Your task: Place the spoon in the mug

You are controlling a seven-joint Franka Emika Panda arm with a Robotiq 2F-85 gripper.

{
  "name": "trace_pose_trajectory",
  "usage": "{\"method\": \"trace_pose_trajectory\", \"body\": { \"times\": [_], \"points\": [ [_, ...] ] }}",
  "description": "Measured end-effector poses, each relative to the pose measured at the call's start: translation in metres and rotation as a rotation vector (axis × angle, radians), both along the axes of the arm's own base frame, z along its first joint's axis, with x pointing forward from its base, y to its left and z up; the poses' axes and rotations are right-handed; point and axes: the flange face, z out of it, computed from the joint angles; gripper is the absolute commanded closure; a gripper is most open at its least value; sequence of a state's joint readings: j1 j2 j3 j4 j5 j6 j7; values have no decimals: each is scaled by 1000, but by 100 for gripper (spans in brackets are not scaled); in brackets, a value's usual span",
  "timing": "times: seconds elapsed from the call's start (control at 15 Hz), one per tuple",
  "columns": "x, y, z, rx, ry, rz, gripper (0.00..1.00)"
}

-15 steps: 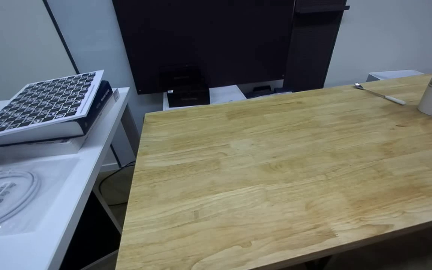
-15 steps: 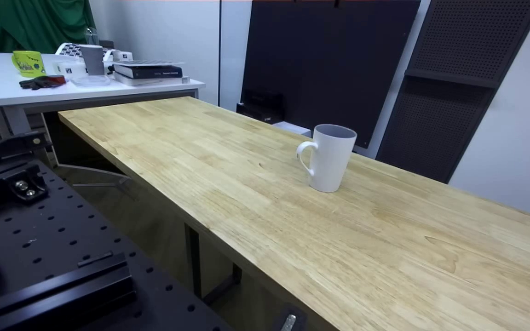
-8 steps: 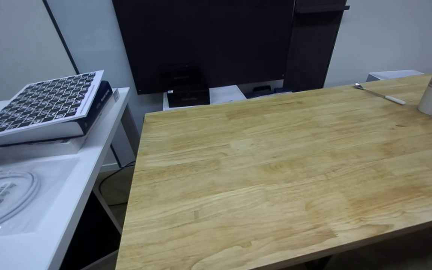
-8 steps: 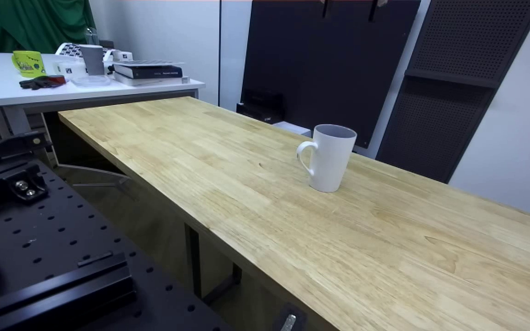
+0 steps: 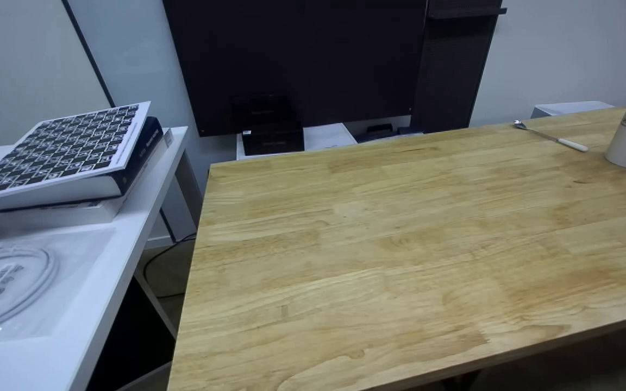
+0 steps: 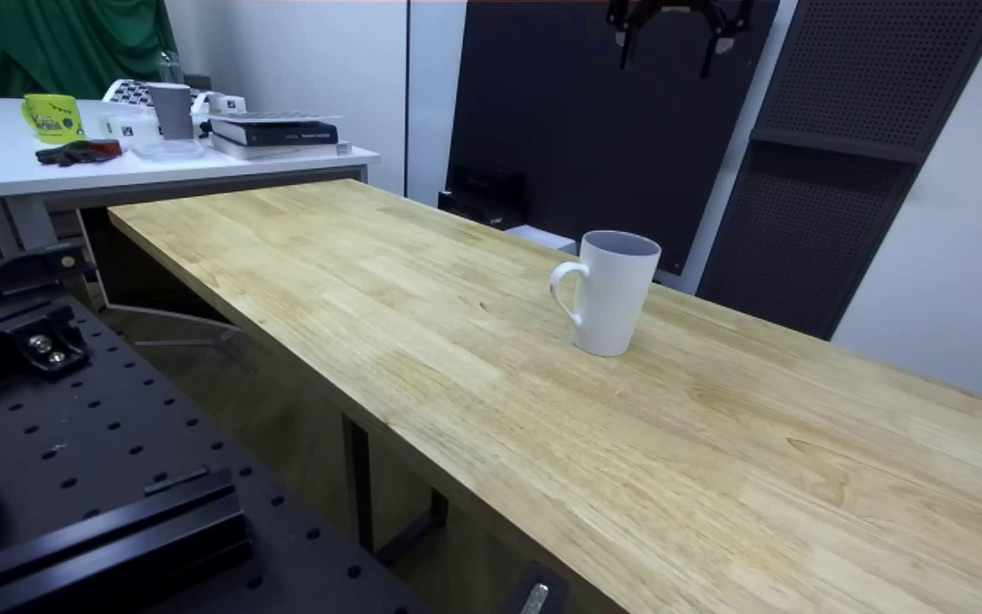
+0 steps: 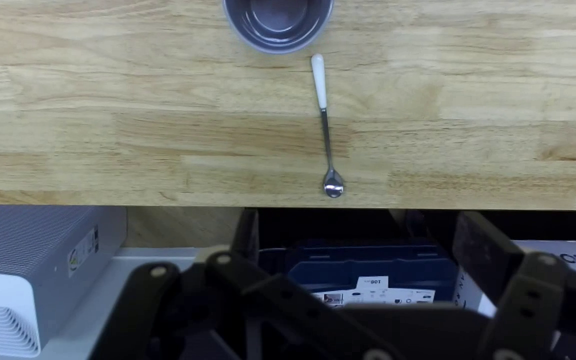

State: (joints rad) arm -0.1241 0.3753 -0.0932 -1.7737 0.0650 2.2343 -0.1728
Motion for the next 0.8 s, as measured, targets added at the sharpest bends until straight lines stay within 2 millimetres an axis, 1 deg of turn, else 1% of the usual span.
{"method": "trace_pose_trajectory", "body": {
  "times": [0.13,0.6,0.8],
  "points": [
    [2,0,-6,0,6,3,0],
    [2,1,-6,0,5,4,0],
    [2,3,-9,0,10,10,0]
  ]
}}
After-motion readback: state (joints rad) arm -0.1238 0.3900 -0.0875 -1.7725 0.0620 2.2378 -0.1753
